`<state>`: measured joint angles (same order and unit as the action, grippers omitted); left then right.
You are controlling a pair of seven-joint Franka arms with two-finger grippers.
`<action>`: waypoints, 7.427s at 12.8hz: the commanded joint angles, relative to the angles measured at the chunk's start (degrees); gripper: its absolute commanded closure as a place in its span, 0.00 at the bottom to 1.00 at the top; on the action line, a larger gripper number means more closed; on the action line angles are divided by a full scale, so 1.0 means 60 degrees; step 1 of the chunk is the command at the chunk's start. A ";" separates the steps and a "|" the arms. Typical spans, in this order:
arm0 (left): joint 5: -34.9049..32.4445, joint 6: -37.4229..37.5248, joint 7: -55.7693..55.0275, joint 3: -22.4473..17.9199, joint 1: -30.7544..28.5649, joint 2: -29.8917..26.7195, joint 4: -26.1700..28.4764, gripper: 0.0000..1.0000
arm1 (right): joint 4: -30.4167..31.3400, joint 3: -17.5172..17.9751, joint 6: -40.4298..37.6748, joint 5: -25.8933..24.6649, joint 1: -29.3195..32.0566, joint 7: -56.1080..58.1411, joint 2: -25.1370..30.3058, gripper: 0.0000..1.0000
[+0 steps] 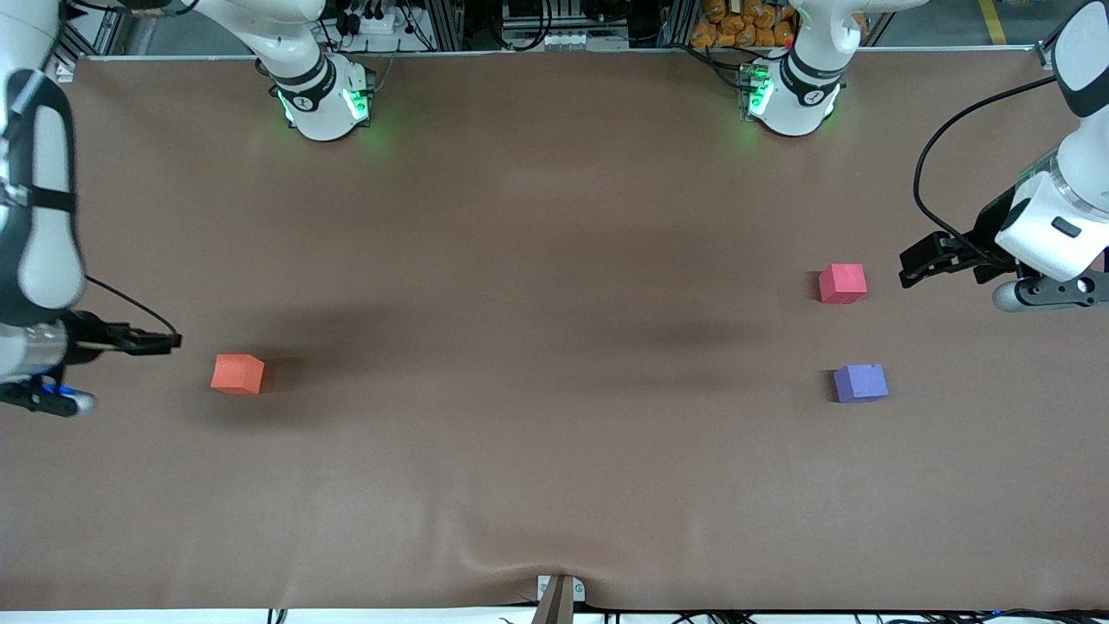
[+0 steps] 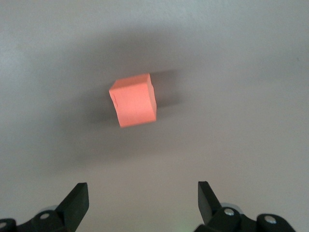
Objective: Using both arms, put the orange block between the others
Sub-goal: 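Reach the open right gripper down to the orange cube, then close the right gripper on the orange cube, then carry the orange cube with the right gripper to the table middle, then release the cube with the right gripper while the left gripper approaches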
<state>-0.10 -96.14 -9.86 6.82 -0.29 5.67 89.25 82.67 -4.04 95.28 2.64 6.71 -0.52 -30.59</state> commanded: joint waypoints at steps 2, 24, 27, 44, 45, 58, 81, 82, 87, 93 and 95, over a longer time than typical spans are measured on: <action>0.0163 0.0028 0.0281 0.0006 -0.0069 0.0022 -0.0037 0.00 | 0.1059 0.0059 0.1505 -0.0235 -0.0210 0.0071 0.0103 0.00; 0.0177 0.0028 0.0295 0.0006 -0.0069 0.0036 -0.0007 0.00 | 0.2291 0.0059 0.4423 -0.0249 -0.0460 0.1052 -0.0864 0.00; 0.0163 0.0028 0.0295 0.0006 -0.0069 0.0036 0.0007 0.00 | 0.2335 0.0059 0.4452 -0.0264 -0.0489 0.1082 -0.0879 0.00; 0.0163 0.0028 0.0325 0.0021 -0.0083 0.0095 0.0007 0.00 | 0.2497 0.0059 0.4658 -0.0250 -0.0430 0.0936 -0.0865 1.00; 0.0163 0.0028 0.0325 0.0021 -0.0083 0.0095 0.0007 0.00 | 0.2395 0.0059 0.4483 -0.0235 -0.0488 0.0892 -0.0777 1.00; 0.0177 0.0028 0.0325 0.0006 -0.0083 0.0124 0.0007 0.00 | -0.0697 0.0103 0.0903 0.2080 -0.5084 -0.5067 -0.0892 1.00; 0.0602 0.0013 0.0281 0.0021 -0.0010 0.0329 -0.0095 0.00 | -0.2278 -0.0877 0.0602 0.1845 -0.7141 -0.6140 -0.2067 0.00; 0.0602 0.0013 0.0150 0.0021 0.0091 0.0387 -0.0139 0.00 | -0.2236 -0.0995 0.0585 0.1845 -0.6922 -0.6067 -0.1804 0.00; 0.0544 -0.0002 -0.0756 0.0167 0.0662 0.0943 -0.0387 0.00 | -0.2177 -0.1200 -0.0496 0.1816 -0.5604 -0.4444 -0.1348 0.00; 0.0485 -0.0410 -0.2923 0.0153 0.2331 0.1896 -0.1003 0.00 | -0.2177 -0.1259 -0.2472 0.1758 -0.3977 -0.1677 -0.0250 0.00; 0.0500 -0.0893 -0.3482 0.0167 0.2655 0.2174 -0.1003 0.00 | -0.2075 -0.1260 -0.3162 0.1582 -0.3538 -0.0797 0.0203 0.00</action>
<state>2.50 -100.22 -28.27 8.08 14.32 16.57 85.29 68.83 -12.47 79.08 13.17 -16.49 -9.21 -32.36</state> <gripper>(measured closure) 0.000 0.000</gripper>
